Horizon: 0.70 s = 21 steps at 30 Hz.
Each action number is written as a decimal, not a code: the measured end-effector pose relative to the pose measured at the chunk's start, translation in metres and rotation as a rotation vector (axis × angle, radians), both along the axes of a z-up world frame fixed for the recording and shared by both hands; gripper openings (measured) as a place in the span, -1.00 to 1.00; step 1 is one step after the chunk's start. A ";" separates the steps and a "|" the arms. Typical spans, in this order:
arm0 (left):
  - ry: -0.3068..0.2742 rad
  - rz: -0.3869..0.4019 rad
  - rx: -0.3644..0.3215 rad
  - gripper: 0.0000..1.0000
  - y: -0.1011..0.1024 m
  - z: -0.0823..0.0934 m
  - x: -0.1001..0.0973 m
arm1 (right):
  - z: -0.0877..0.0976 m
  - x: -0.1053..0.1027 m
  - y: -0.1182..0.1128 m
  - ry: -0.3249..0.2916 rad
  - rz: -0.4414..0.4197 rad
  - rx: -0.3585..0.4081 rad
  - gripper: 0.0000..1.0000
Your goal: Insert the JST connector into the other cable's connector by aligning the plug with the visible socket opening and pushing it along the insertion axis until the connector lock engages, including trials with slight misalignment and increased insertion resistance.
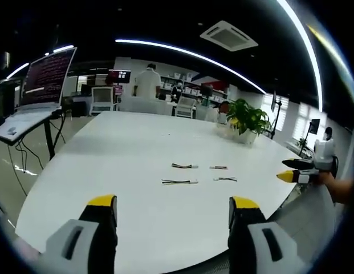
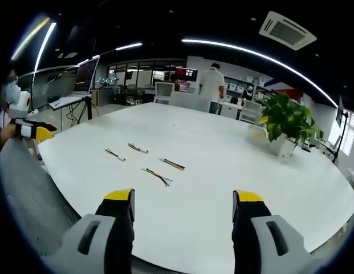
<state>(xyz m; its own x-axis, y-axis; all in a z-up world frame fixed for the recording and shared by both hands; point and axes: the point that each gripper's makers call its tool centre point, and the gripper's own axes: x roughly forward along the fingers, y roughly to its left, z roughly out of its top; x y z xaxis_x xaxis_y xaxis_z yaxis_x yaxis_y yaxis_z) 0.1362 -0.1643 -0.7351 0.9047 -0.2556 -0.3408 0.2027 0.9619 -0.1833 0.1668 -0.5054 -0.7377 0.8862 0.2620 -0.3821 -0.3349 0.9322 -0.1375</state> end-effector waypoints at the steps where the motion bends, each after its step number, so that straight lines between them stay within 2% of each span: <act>1: -0.002 0.002 -0.001 0.61 0.000 0.000 0.000 | 0.000 0.000 -0.001 -0.001 0.000 -0.004 0.39; 4: 0.015 0.027 0.042 0.65 0.004 -0.003 -0.001 | 0.003 0.003 0.001 -0.013 0.000 0.042 0.44; 7: -0.024 0.024 -0.013 0.73 0.001 0.005 0.000 | 0.005 0.004 -0.002 -0.027 -0.014 0.048 0.47; 10: -0.024 0.023 -0.016 0.84 0.001 0.004 0.000 | 0.015 0.007 -0.007 -0.084 -0.050 0.100 0.55; 11: -0.011 0.027 -0.025 0.86 0.002 0.002 0.001 | 0.016 0.008 -0.010 -0.086 -0.070 0.129 0.55; 14: -0.015 0.022 -0.046 0.88 0.000 0.003 0.001 | 0.010 0.010 -0.014 -0.047 -0.089 0.120 0.55; 15: -0.018 0.016 -0.057 0.90 -0.002 0.004 0.002 | 0.007 0.009 -0.013 -0.036 -0.085 0.092 0.54; 18: 0.026 -0.029 -0.097 0.98 -0.010 -0.002 0.001 | 0.006 0.009 -0.011 -0.029 -0.077 0.079 0.56; 19: 0.021 -0.043 -0.099 0.98 -0.013 -0.001 0.001 | 0.006 0.009 -0.012 -0.026 -0.080 0.080 0.56; 21: -0.025 -0.064 -0.110 0.98 -0.015 0.007 0.003 | 0.004 0.010 -0.014 -0.014 -0.094 0.083 0.57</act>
